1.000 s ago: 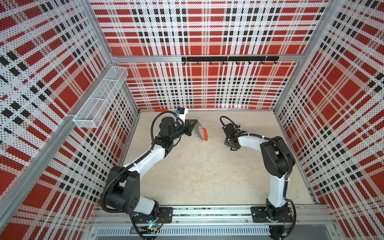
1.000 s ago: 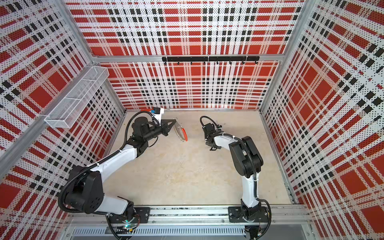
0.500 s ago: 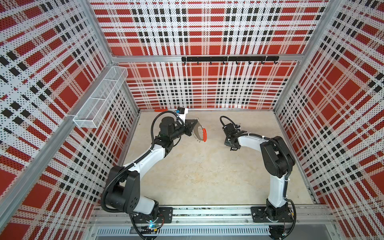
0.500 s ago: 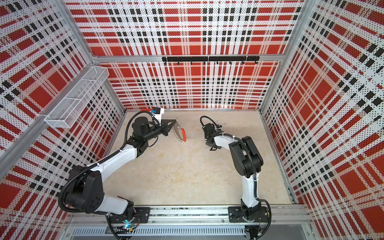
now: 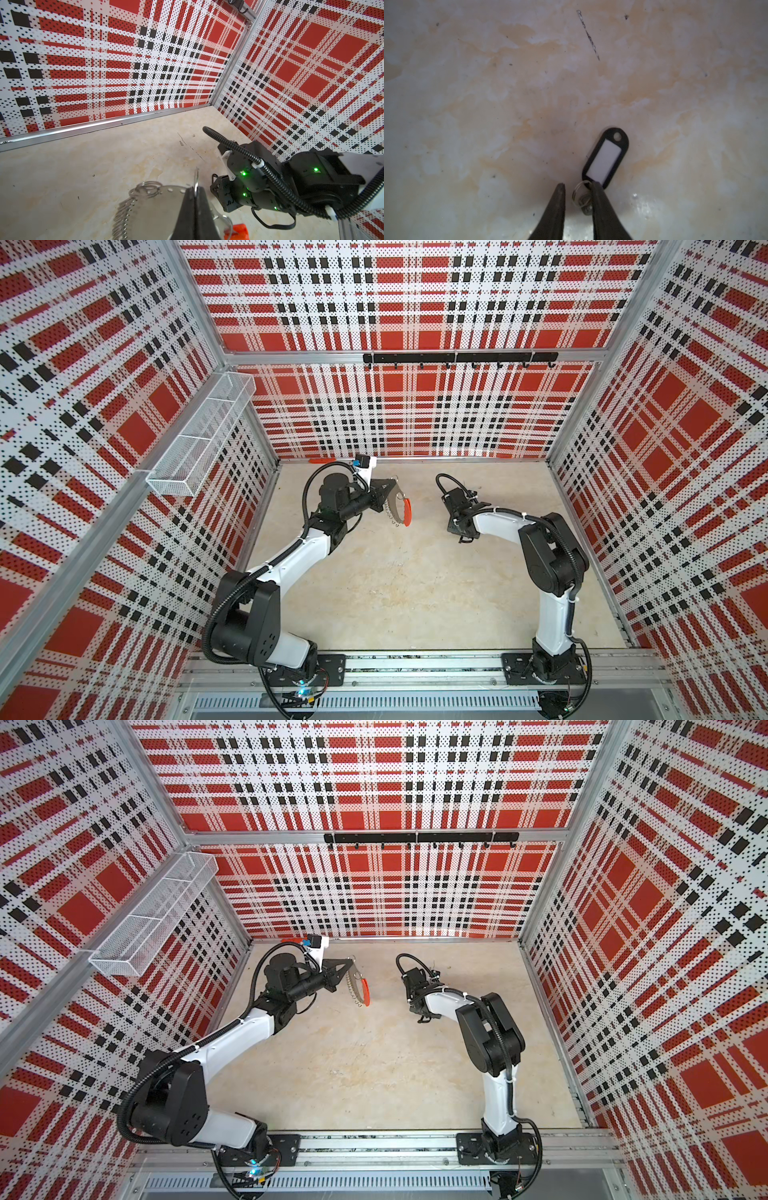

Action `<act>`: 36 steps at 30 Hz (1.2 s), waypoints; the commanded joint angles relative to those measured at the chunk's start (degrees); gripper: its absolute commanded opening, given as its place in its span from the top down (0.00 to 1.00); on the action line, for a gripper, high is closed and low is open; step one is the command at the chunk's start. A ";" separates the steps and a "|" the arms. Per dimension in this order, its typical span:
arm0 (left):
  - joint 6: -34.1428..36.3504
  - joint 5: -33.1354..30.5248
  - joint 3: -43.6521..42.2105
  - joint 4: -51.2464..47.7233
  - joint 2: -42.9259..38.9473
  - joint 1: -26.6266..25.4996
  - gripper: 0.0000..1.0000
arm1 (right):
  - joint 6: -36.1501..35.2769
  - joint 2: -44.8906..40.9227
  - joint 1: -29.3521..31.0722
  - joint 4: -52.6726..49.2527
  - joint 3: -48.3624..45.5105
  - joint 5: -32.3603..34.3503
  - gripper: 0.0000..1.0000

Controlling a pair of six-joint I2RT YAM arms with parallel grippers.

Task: Put the keys on the keyring
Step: 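Close the right gripper on the key's metal ring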

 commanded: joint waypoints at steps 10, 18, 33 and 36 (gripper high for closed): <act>1.69 -0.01 1.49 0.70 -1.01 -0.35 1.00 | -11.18 0.81 1.78 -2.37 2.32 2.79 0.70; 2.12 0.00 1.54 0.16 -1.19 -0.35 1.00 | -10.91 1.90 1.83 -1.85 2.34 1.39 0.70; 2.65 0.34 1.96 -0.53 -0.98 -0.35 1.00 | -11.56 2.76 1.77 -2.44 2.16 3.65 0.74; 2.56 0.59 2.06 -0.56 -0.84 -0.35 1.00 | -11.86 2.82 1.74 -2.44 2.21 3.90 0.74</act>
